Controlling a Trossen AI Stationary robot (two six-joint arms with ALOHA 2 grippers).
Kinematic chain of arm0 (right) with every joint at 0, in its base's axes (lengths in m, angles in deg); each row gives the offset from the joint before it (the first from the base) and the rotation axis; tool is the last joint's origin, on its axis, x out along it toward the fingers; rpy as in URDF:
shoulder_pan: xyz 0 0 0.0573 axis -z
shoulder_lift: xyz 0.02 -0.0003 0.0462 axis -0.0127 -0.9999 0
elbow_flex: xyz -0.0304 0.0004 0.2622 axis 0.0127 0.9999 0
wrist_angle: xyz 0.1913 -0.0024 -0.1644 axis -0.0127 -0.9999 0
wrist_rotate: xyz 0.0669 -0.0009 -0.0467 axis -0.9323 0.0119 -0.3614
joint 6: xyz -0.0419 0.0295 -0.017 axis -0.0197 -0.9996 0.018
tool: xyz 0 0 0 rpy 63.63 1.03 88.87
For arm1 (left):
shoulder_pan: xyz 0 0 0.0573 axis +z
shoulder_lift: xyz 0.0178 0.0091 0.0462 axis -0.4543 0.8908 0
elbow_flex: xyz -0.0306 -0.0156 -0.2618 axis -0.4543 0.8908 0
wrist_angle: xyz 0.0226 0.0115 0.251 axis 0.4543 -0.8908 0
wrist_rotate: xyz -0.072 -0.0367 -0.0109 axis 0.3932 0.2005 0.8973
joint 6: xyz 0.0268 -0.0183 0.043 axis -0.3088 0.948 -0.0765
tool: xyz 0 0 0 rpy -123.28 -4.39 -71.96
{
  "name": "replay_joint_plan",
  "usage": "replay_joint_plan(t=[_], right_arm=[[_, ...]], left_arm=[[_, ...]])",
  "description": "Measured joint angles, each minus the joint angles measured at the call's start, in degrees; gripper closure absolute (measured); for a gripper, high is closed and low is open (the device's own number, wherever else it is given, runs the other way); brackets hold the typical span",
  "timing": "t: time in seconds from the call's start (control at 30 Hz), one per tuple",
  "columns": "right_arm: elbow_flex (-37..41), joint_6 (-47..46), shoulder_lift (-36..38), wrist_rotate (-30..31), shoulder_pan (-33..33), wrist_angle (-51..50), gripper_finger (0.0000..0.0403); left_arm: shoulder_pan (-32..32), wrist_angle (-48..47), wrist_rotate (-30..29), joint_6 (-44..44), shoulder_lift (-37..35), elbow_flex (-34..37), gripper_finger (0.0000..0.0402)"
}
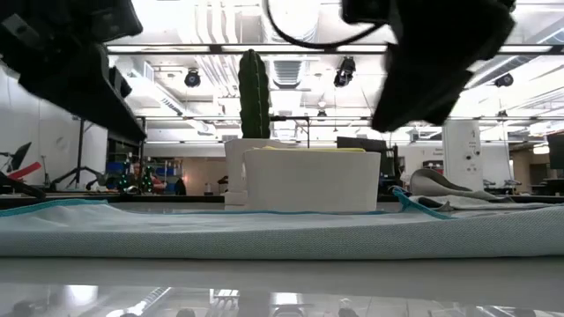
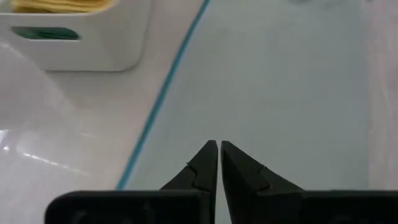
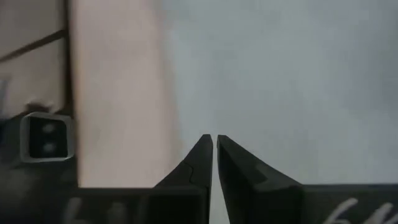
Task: Fold microfiber towels
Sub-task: Fold the light blue towel
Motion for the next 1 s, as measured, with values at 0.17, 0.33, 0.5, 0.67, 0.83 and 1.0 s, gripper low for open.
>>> replay_joint_plan(t=[0.17, 0.33, 0.5, 0.67, 0.83, 1.0], right_arm=[[2.63, -13.78, 5.48, 3.83, -2.21, -10.28, 0.0385], [9.39, -27.23, 12.36, 6.44, -5.60, -10.76, 0.0385], [13.87, -30.26, 15.10, 6.32, -7.99, -9.29, 0.0385], [14.02, -20.70, 14.63, 5.68, -9.00, -5.26, 0.0378], [14.02, -12.03, 11.77, 6.02, -8.85, 1.36, 0.0333], [11.58, -1.24, 6.93, 8.46, -8.89, 3.22, 0.0265]], left_arm=[[-0.67, 3.41, 0.52, 0.22, 5.97, 0.02, 0.0395], [-0.74, 3.74, 0.68, 0.56, 11.07, -0.30, 0.0395], [-0.72, 3.43, 1.37, 0.61, 13.85, -0.58, 0.0395], [-0.72, 2.91, 5.04, -1.46, 12.00, -1.87, 0.0395], [-0.76, 3.20, 12.87, -4.61, 8.71, -2.92, 0.0385], [-2.23, 2.93, 24.79, -5.43, 6.73, -4.02, 0.0317]])
